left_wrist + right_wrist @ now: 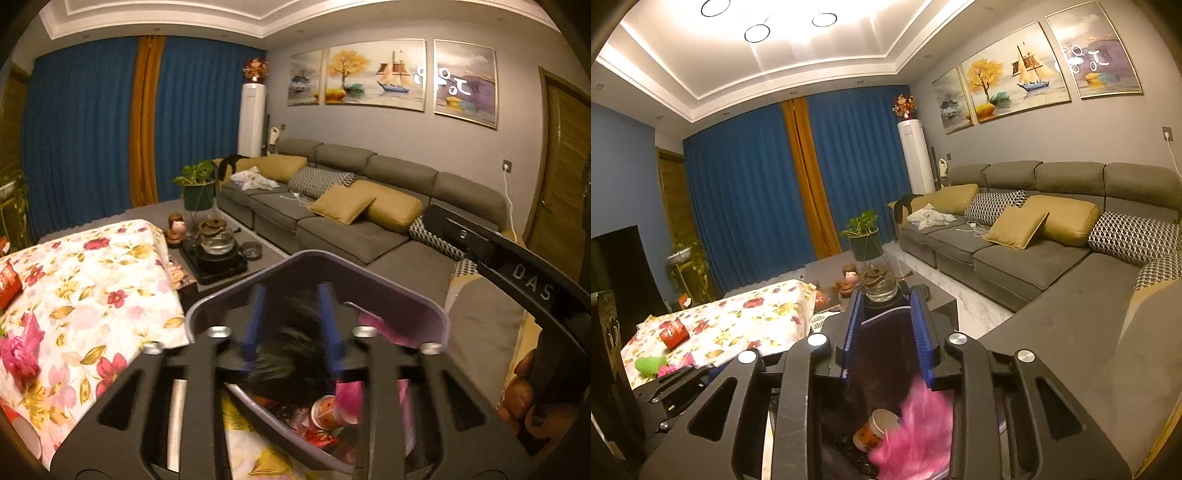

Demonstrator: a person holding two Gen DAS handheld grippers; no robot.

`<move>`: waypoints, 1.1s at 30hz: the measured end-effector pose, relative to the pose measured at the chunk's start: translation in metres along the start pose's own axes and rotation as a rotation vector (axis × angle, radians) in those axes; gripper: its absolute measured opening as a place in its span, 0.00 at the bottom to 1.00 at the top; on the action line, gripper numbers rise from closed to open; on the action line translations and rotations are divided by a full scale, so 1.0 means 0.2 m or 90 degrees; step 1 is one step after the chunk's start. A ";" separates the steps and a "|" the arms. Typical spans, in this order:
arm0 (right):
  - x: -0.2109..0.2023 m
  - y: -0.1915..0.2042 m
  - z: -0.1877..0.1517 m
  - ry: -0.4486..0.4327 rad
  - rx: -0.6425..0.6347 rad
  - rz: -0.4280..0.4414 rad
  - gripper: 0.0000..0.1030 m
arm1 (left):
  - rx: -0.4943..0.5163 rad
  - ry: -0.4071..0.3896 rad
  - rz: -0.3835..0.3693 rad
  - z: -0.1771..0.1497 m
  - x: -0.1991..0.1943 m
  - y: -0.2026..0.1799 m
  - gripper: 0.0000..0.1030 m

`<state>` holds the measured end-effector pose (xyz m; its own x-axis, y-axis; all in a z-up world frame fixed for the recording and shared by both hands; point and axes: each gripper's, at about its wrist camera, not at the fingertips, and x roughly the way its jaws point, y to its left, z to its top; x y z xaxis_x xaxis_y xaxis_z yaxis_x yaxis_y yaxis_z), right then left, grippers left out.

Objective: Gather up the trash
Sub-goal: 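Open both tools to drop the bags into the grey bin, then move both open tools back toward the red cup on the bed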

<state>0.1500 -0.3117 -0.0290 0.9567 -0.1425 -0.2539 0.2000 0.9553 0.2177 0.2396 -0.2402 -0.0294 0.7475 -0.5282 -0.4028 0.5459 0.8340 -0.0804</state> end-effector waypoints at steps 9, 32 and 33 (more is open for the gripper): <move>-0.05 0.00 -0.04 -0.008 0.000 -0.007 0.61 | 0.001 -0.027 0.038 -0.02 -0.11 0.04 0.75; -0.22 0.33 -0.18 0.010 -0.029 0.056 0.84 | -0.059 -0.037 0.224 -0.23 -0.69 0.52 0.83; -0.23 0.36 -0.19 0.014 -0.033 0.064 0.84 | -0.058 -0.036 0.233 -0.24 -0.71 0.53 0.83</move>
<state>0.1133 -0.2262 -0.0375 0.9666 -0.0399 -0.2532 0.0912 0.9767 0.1941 0.1738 -0.0696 -0.0244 0.9080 -0.1991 -0.3687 0.2052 0.9785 -0.0230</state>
